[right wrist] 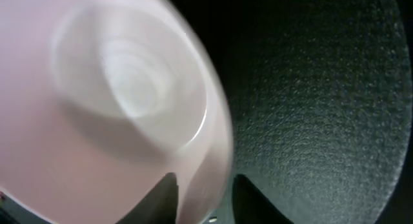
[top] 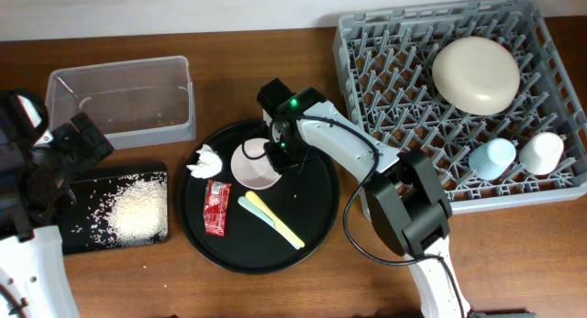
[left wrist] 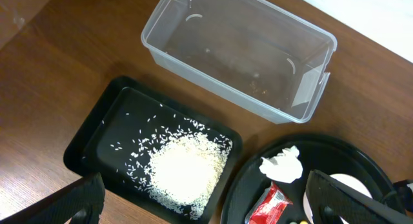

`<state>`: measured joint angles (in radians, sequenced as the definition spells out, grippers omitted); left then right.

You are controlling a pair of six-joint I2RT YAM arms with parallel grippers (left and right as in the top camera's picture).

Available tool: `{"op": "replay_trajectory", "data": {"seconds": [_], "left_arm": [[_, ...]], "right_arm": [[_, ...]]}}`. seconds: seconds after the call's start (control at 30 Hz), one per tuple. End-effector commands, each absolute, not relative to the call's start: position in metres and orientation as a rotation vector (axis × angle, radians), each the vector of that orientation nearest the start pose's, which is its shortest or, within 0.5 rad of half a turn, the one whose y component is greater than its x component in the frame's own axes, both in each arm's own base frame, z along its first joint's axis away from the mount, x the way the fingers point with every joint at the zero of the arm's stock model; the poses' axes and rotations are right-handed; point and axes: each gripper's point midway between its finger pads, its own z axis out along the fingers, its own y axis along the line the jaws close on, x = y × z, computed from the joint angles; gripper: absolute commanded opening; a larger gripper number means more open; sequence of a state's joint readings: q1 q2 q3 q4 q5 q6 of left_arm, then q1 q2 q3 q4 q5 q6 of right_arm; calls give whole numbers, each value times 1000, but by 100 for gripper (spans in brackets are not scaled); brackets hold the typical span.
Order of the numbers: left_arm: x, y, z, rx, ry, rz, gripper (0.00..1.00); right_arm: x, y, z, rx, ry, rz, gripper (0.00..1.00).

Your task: Sort waste into correct bins and load items into the dishwasher rack

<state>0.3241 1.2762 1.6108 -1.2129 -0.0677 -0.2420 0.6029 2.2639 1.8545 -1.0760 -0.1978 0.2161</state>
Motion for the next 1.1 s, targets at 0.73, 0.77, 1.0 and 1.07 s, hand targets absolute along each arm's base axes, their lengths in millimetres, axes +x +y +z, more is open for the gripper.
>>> {"op": "replay_trajectory", "data": {"seconds": [0.73,0.77,1.0,1.07], "left_arm": [[292,113,319,-739,2323,115,99],[292,113,319,-739,2323,115,99],[292,113,319,-739,2323,115,99],[292,113,319,-739,2323,115,99]], "right_arm": [[413,260,133,-636,2787,36,4],[415,255,152,-624,2761,1,4],[439,193,251,-455,2529,-434,4],[448,167,284,-363,2424,-589,4]]}}
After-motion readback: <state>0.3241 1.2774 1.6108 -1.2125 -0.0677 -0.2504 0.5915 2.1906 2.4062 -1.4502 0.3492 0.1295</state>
